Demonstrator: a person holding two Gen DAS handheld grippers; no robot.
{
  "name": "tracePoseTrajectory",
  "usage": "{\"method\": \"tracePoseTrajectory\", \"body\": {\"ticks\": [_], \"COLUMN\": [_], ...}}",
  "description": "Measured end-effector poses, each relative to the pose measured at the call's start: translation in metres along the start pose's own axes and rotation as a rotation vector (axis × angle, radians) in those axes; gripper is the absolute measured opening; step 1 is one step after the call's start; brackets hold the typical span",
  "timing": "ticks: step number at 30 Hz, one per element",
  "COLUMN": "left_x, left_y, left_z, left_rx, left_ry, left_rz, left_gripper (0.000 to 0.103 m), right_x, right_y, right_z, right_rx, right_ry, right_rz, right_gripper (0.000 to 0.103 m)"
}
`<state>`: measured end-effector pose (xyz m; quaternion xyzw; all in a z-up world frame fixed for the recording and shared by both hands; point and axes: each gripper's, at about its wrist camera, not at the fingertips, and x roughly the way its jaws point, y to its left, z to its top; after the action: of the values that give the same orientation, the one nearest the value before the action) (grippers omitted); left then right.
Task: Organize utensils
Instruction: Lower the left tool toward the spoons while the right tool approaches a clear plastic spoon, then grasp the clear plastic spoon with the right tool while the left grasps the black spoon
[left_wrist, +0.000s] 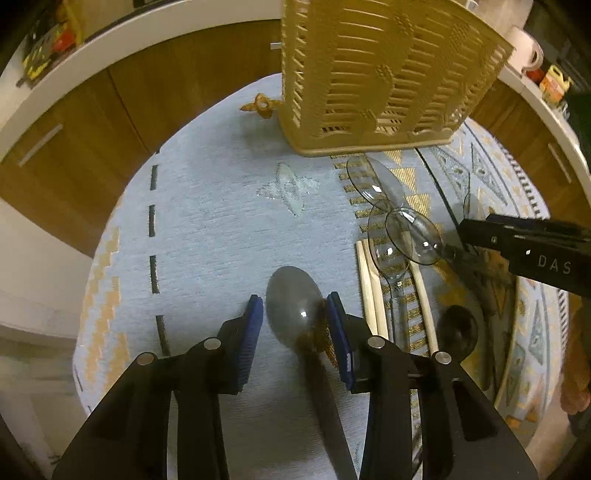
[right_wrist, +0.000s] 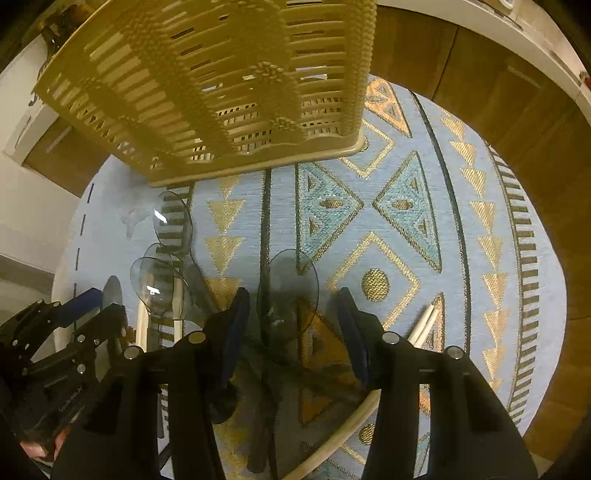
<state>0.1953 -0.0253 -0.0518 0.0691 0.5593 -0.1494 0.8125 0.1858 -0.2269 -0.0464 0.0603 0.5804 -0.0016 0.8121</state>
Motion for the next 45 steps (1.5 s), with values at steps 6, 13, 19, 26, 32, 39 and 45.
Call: {"method": "tracePoseTrajectory", "body": {"ticks": [6, 13, 19, 26, 32, 39, 45], "left_x": [0.0, -0.003, -0.037, -0.09, -0.089, -0.083, -0.065], "left_y": [-0.02, -0.019, -0.017, -0.017, -0.016, -0.027, -0.037], "left_z": [-0.007, -0.011, -0.024, -0.04, -0.044, -0.048, -0.046], "left_rx": [0.024, 0.03, 0.021, 0.009, -0.021, 0.076, 0.078], "left_ry": [-0.019, -0.06, -0.226, -0.445, -0.486, -0.436, -0.357], "left_rz": [0.068, 0.066, -0.017, -0.132, -0.179, -0.195, -0.253], "left_gripper": [0.035, 0.03, 0.03, 0.0, 0.0, 0.01, 0.012], "right_x": [0.011, 0.016, -0.017, -0.056, -0.09, -0.09, -0.091], "right_y": [0.02, 0.058, 0.059, 0.038, 0.01, -0.018, -0.025], "right_z": [0.001, -0.01, -0.029, -0.056, -0.078, -0.07, -0.069], "right_rx": [-0.018, -0.113, -0.131, -0.17, -0.185, -0.151, -0.135], "right_ry": [-0.007, -0.05, -0.198, -0.423, -0.514, -0.486, -0.488], "right_rz": [-0.061, -0.113, -0.033, 0.089, 0.125, 0.139, 0.148], "right_gripper": [0.046, 0.03, 0.029, 0.029, 0.029, 0.029, 0.029]}}
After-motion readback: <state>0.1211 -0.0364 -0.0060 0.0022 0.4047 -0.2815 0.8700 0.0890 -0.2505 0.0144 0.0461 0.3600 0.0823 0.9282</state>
